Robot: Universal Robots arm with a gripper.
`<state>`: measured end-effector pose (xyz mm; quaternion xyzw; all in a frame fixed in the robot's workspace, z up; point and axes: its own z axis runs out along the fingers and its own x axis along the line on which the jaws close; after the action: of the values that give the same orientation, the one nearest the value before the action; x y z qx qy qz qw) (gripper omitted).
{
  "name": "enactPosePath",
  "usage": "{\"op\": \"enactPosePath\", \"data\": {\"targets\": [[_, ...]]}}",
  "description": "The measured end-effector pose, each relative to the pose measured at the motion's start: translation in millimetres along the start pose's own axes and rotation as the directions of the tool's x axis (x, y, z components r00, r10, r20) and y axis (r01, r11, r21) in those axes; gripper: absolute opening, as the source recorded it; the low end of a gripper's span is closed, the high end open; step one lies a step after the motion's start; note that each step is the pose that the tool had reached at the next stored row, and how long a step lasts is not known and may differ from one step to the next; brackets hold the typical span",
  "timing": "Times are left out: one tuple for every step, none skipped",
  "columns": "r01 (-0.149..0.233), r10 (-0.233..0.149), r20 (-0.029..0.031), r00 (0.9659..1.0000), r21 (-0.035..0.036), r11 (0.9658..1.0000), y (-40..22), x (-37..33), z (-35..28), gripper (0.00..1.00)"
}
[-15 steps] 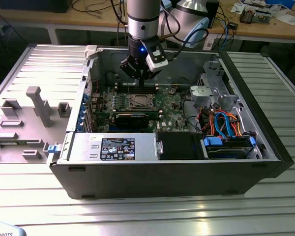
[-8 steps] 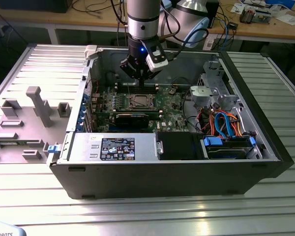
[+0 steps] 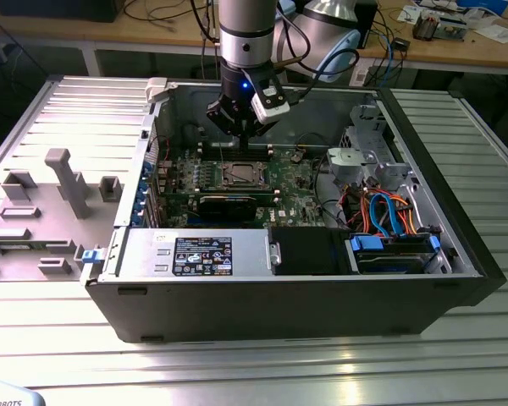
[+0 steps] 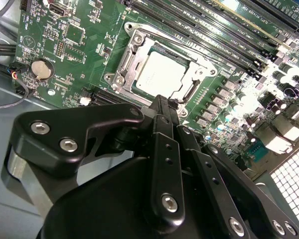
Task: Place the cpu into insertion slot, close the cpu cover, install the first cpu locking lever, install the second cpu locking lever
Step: 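Install the first cpu locking lever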
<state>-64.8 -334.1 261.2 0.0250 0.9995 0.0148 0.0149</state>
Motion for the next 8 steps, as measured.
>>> {"op": "enactPosePath", "data": {"targets": [[0.002,-0.002,0.0,1.0,0.0,1.0,0.0,0.0,0.0,0.11],[0.009,-0.009,-0.0002,1.0,-0.0003,1.0,0.0,0.0,0.0,0.11],[0.017,-0.017,-0.0004,0.9999,-0.0004,0.9999,0.0,0.0,0.0,0.11],[0.024,-0.024,-0.0006,0.9997,-0.0007,0.9997,0.0,0.0,0.0,0.11],[0.037,-0.037,-0.0011,0.9993,-0.0011,0.9993,0.0,0.0,0.0,0.11],[0.047,-0.047,-0.0013,0.9989,-0.0014,0.9989,0.0,0.0,0.0,0.11],[0.058,-0.058,-0.0016,0.9983,-0.0017,0.9983,0.0,0.0,0.0,0.11],[0.062,-0.062,-0.0018,0.9981,-0.0018,0.9981,0.0,0.0,0.0,0.11]]}}
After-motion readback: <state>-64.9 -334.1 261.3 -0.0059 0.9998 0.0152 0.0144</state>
